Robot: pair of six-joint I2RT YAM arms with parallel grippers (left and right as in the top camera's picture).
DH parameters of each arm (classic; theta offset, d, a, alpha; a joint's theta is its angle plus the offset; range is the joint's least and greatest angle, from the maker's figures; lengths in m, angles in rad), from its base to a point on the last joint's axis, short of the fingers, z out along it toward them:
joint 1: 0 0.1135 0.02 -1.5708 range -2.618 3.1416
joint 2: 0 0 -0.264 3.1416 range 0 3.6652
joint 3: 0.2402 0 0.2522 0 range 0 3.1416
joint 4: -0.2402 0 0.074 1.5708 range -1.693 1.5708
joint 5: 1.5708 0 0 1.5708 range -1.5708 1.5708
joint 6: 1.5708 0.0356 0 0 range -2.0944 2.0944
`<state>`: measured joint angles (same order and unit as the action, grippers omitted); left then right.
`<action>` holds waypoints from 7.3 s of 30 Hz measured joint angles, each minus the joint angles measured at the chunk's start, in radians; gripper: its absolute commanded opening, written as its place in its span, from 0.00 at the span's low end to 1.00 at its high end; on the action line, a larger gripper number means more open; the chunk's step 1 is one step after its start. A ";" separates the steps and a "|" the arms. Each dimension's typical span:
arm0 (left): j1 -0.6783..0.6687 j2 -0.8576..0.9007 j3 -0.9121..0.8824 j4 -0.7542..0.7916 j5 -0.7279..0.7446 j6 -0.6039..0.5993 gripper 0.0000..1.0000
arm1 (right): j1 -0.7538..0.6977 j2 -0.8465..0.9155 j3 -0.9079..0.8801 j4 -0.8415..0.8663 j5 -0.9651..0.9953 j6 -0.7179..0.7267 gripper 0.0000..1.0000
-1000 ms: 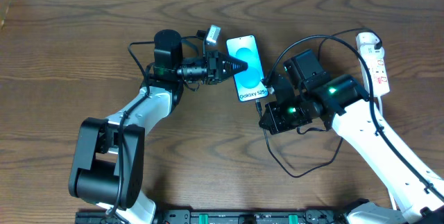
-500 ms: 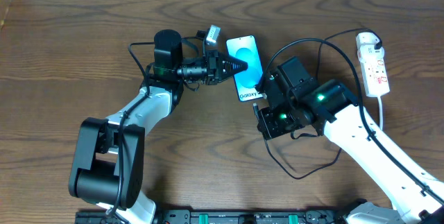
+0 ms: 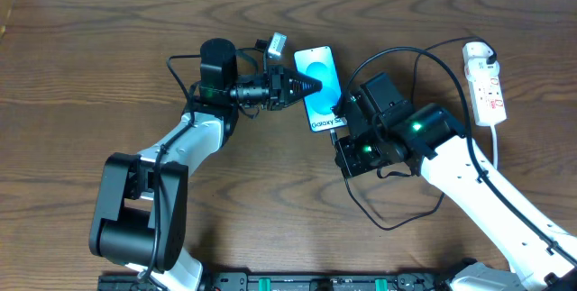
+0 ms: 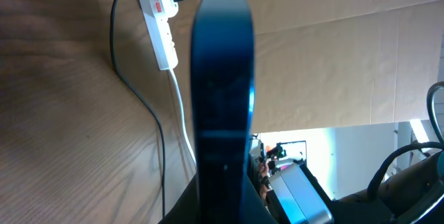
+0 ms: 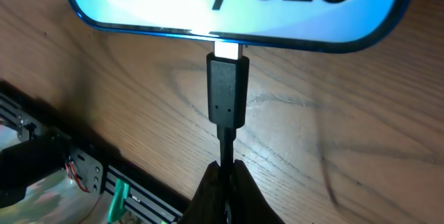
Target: Plug charger to phone and switch on socket
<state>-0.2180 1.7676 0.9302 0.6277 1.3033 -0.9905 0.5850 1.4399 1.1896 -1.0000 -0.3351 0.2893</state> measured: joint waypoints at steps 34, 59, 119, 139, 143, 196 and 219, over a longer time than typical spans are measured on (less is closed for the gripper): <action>0.000 0.000 0.000 0.000 0.000 0.000 0.07 | -0.032 -0.031 0.000 -0.024 -0.092 -0.012 0.01; 0.000 0.000 0.000 0.000 -0.001 -0.061 0.07 | -0.032 -0.031 0.000 -0.018 -0.099 0.008 0.01; 0.001 0.000 0.000 0.000 0.000 -0.101 0.07 | -0.032 -0.031 0.000 -0.011 -0.091 0.039 0.01; 0.001 0.000 0.000 0.000 0.000 -0.101 0.07 | -0.032 -0.026 0.000 0.003 -0.103 0.039 0.01; 0.001 0.000 0.000 0.001 0.000 -0.101 0.07 | -0.032 -0.026 0.000 0.011 -0.105 0.039 0.01; 0.001 0.000 0.000 0.001 0.019 -0.022 0.07 | -0.032 -0.003 0.000 -0.006 -0.113 0.037 0.01; 0.001 0.000 0.000 0.001 0.018 -0.002 0.07 | -0.032 -0.002 0.000 -0.001 -0.096 0.037 0.01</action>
<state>-0.2169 1.7676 0.9302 0.6289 1.3216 -0.9924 0.5529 1.4380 1.1896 -1.0012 -0.4313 0.3260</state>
